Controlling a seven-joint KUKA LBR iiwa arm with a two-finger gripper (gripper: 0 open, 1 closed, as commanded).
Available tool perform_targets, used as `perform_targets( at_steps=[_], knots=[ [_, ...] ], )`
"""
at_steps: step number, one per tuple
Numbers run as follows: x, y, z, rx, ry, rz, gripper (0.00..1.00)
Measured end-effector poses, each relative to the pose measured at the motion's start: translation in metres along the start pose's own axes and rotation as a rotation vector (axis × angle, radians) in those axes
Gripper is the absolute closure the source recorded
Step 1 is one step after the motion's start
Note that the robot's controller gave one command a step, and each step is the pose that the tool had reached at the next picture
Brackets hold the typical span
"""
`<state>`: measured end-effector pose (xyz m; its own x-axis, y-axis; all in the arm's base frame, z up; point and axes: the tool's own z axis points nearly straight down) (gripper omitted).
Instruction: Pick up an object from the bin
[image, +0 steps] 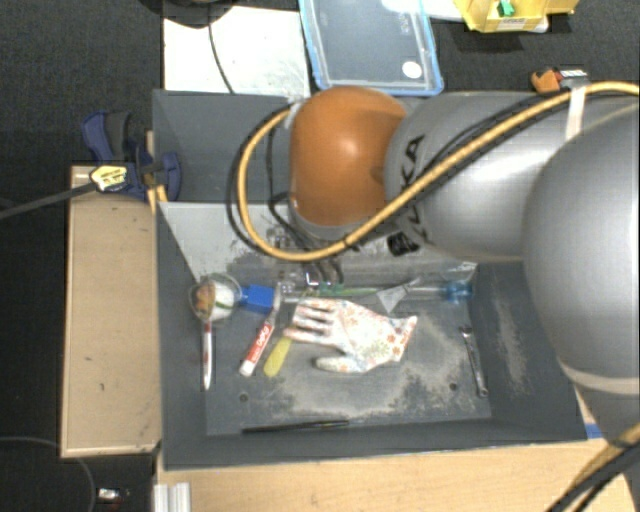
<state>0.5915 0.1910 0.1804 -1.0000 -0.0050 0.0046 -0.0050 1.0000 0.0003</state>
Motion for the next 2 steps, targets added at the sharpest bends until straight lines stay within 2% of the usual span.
perform_targets(
  at_steps=[1, 2],
  knots=[
    [-0.002, -0.001, -0.005, -0.001, -0.008, 0.004, 0.0],
    [0.011, -0.033, -0.034, -0.001, -0.004, -0.255, 0.0]
  ],
)
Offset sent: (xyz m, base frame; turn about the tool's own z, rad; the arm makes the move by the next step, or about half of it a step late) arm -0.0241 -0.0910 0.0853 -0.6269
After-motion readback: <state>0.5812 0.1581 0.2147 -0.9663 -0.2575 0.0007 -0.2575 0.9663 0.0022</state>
